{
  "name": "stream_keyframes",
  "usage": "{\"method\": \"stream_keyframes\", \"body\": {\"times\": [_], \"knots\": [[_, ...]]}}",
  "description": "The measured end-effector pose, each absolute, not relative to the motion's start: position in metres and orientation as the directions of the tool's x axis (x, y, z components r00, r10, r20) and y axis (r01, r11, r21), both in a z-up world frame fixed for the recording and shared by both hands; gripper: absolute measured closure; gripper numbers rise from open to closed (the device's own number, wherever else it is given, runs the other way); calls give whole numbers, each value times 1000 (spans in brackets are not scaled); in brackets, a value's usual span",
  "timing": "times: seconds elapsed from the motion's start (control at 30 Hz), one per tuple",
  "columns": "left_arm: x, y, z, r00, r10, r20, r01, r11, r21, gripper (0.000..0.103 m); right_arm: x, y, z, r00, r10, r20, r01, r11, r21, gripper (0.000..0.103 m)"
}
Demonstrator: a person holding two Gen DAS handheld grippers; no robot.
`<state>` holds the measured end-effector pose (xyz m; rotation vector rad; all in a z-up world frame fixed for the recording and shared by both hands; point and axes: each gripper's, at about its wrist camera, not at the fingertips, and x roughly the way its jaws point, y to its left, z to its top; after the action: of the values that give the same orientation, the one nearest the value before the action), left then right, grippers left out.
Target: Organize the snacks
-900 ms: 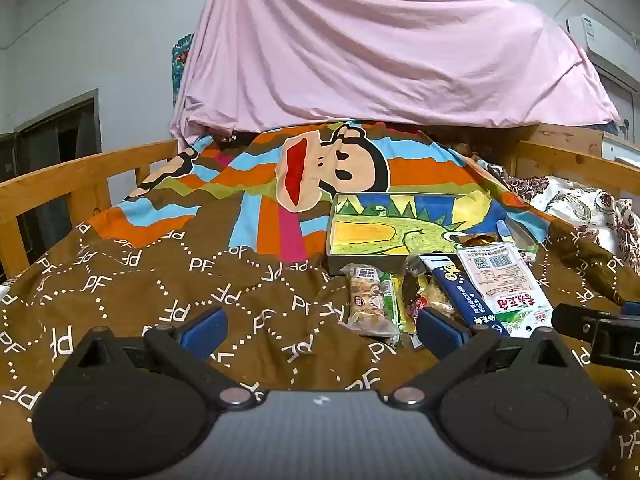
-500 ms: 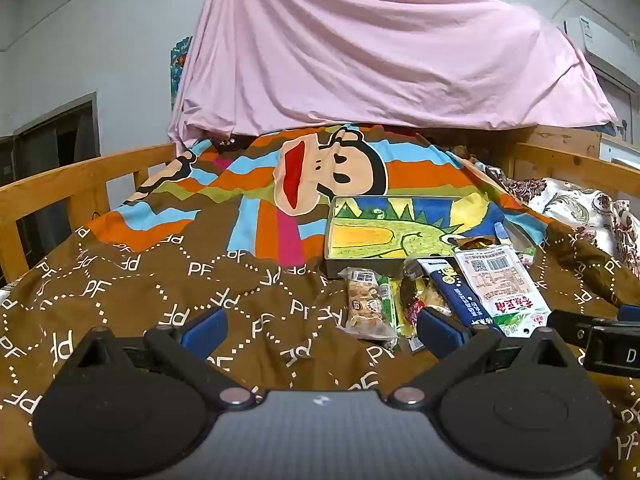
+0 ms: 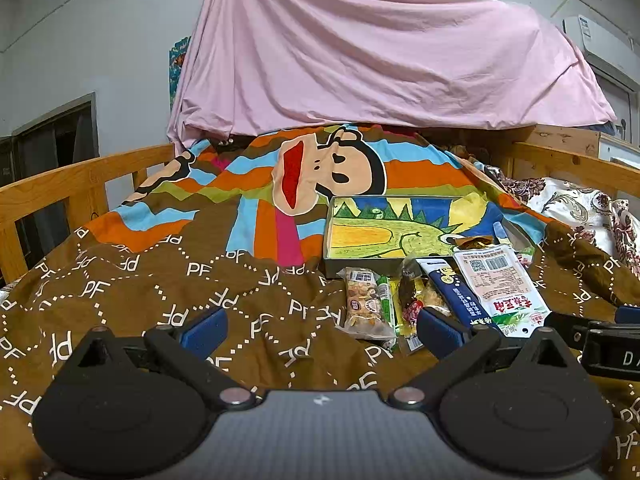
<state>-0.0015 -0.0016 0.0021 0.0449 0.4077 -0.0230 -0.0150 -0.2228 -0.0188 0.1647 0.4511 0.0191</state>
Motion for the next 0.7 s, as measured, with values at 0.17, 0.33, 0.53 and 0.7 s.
{"method": "stream_keyframes", "body": {"times": [0.17,0.33,0.53,0.7], "knots": [[-2,-2,1,918,-17,-396,36,999,40,1,-14,-224,-19,900,61,-432,12,987,163,1],[-2,-2,2,918,-16,-397,35,999,41,0,-15,-223,-19,900,60,-431,12,987,163,1],[-2,-2,2,918,-15,-396,34,999,41,1,-15,-223,-19,901,61,-430,10,987,162,1],[-2,-2,2,918,-16,-397,35,999,41,0,-15,-223,-19,899,65,-432,7,987,162,0]]}}
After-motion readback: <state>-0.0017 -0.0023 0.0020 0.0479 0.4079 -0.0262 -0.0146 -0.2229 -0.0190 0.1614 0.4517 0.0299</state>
